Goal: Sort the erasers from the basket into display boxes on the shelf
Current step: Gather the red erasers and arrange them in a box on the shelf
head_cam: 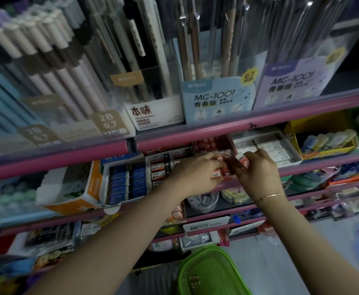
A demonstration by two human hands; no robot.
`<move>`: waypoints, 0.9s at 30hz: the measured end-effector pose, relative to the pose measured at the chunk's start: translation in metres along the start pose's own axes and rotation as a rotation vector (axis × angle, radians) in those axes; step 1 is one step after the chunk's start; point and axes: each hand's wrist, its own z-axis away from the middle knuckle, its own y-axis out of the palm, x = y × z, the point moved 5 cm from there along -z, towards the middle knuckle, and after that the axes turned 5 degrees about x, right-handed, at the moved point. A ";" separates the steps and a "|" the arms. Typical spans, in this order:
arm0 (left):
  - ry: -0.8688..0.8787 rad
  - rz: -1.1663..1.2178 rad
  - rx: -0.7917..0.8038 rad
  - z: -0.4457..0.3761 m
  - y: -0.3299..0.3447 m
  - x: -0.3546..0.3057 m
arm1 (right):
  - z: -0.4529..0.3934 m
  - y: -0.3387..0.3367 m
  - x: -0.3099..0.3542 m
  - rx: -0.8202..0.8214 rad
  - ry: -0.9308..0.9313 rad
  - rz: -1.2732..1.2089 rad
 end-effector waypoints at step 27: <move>-0.237 1.262 -0.191 0.021 -0.004 0.005 | 0.012 -0.002 0.022 0.577 0.384 -1.265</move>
